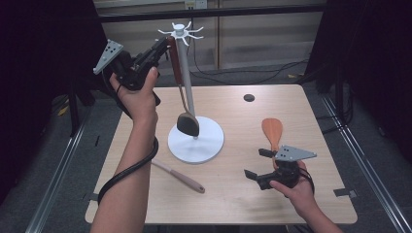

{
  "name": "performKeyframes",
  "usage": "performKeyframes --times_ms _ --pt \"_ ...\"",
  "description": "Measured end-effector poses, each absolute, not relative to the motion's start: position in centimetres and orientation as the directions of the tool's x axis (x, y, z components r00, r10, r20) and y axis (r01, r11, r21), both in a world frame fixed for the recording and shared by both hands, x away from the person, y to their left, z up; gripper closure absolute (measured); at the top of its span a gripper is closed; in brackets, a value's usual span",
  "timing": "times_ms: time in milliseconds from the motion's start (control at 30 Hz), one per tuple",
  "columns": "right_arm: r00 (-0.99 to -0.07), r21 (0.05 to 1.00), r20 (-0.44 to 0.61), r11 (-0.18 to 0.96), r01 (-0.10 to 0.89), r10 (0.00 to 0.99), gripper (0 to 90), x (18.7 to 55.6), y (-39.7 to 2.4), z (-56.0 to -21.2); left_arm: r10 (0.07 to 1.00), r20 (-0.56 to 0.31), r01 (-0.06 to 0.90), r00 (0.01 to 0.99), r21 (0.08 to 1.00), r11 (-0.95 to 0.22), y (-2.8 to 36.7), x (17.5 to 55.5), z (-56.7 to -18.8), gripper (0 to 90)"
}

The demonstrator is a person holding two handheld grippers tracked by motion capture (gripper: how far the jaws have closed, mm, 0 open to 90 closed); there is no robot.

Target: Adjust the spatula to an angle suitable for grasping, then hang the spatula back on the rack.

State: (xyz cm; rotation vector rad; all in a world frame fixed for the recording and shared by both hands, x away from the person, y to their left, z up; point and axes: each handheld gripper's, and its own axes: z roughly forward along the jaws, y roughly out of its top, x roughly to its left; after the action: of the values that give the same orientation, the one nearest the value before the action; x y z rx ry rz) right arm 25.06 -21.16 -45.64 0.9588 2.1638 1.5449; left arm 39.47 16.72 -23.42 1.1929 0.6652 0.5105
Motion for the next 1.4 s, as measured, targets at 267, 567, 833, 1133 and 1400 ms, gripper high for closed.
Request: performKeyframes --times_ms 267,567,833,1133,1400 --pt "-0.726 0.922 0.123 0.192 0.335 0.677 5.8 25.1 -21.2 -45.6 0.683 -0.214 -0.003 0.698 0.953 0.302 16.9 40.0 -23.6 90.0" --pt "-0.724 0.921 0.125 0.192 0.338 0.678 5.7 25.1 -21.3 -45.7 0.687 -0.214 -0.001 0.694 0.954 0.298 17.0 39.8 -23.8 90.0" --pt "-0.729 0.922 0.11 0.205 0.329 0.676 5.7 25.1 -21.1 -45.6 0.707 -0.201 -0.016 0.678 0.957 0.288 17.7 38.7 -24.7 90.0" --pt "-0.741 0.923 0.099 0.217 0.318 0.664 5.6 25.0 -20.6 -45.5 0.726 -0.162 -0.008 0.669 0.974 0.225 17.9 37.1 -26.3 86.8" --pt "-0.745 0.923 0.097 0.22 0.315 0.66 5.7 25.1 -20.2 -45.3 0.732 -0.147 -0.008 0.665 0.979 0.205 18.2 35.9 -27.8 81.9"
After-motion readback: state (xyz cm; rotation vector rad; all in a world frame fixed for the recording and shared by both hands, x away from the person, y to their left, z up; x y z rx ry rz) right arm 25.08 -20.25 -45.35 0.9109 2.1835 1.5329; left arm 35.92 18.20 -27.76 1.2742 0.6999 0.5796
